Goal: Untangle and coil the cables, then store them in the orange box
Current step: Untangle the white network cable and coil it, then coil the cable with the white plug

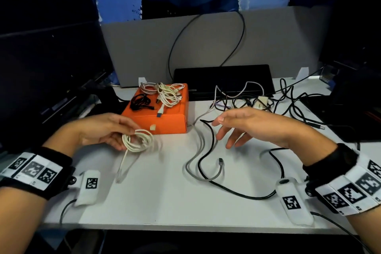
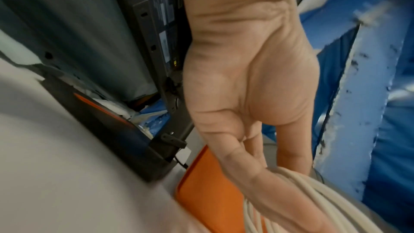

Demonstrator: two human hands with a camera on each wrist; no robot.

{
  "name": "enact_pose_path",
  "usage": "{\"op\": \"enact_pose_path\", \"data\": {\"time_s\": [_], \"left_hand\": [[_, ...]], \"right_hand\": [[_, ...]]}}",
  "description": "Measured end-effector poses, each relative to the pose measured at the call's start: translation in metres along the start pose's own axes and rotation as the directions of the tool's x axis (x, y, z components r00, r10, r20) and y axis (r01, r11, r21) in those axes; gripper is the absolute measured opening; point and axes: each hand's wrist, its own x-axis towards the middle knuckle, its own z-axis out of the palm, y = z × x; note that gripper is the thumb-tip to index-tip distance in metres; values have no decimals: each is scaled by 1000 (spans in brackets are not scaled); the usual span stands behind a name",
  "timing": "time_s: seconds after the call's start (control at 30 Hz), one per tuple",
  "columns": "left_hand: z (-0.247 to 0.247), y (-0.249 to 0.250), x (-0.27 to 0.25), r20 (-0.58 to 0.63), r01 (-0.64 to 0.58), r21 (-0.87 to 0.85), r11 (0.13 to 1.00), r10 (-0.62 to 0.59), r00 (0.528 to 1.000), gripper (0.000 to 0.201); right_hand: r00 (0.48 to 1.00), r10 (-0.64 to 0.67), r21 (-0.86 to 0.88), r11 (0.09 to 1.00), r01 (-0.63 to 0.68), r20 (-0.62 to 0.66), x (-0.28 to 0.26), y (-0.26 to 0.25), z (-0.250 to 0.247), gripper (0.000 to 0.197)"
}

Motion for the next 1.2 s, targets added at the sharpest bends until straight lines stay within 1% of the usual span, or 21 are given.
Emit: {"op": "enact_pose_path", "data": {"time_s": [0.07,0.13,0.2,0.3,0.33,0.37,0.43,0.47,0.5,0.57,0.63,0.73,0.8,0.87,0.93,1.0,1.07,1.13,1.2], "left_hand": [[5,-1,1,22,2,-14,1000,-2,1000,30],[13,8,3,39,-59,-61,996,62,997,28],[25,23,9,57,-111,-99,989,117,992,30],[46,45,18,115,-144,-139,980,160,980,34],[51,50,21,135,-151,-145,978,171,976,35],[55,54,23,143,-161,-149,976,182,973,35],[59,58,25,116,-181,-171,968,202,972,36],[60,59,27,89,-191,-187,963,211,973,36],[60,58,28,54,-200,-198,959,215,975,36],[58,56,30,-33,-215,-160,963,212,977,33],[55,50,31,-91,-197,-100,975,188,978,30],[54,44,32,-121,-167,-50,985,160,980,27],[52,44,32,-137,-165,1,986,164,977,25],[52,44,31,-132,-167,54,985,173,976,22],[52,43,31,-125,-167,82,982,176,976,21],[51,42,32,-127,-165,90,982,176,976,20],[51,40,33,-130,-170,90,981,180,975,20],[51,39,34,-126,-176,91,980,187,974,19],[51,38,33,-120,-181,97,979,192,974,19]], "right_hand": [[1000,24,2,1000,-24,-6,1,-2,2,31],[999,45,14,999,-45,-10,11,-6,8,32],[998,57,31,998,-58,11,31,-11,22,36],[996,52,82,995,-58,70,70,-18,43,42],[995,48,110,992,-57,82,82,-19,47,39],[995,44,135,989,-55,89,93,-20,48,31],[993,47,167,984,-64,104,108,-21,42,11],[993,52,184,980,-72,106,114,-21,34,6],[993,62,200,977,-81,100,118,-21,26,8],[995,82,209,974,-92,55,125,-24,3,15],[991,130,168,978,-125,-20,139,-25,-21,19],[956,228,67,973,-219,-187,170,-18,-47,22],[926,289,66,957,-282,-242,194,-12,-56,19],[902,344,68,939,-338,-260,214,-7,-54,19],[889,370,72,928,-364,-270,233,-2,-49,21],[887,368,90,930,-357,-278,253,5,-42,20],[890,379,49,924,-380,-252,273,16,-39,13],[881,401,12,911,-412,-252,282,25,-36,11],[866,409,26,907,-420,-287,275,21,-30,17]]}}
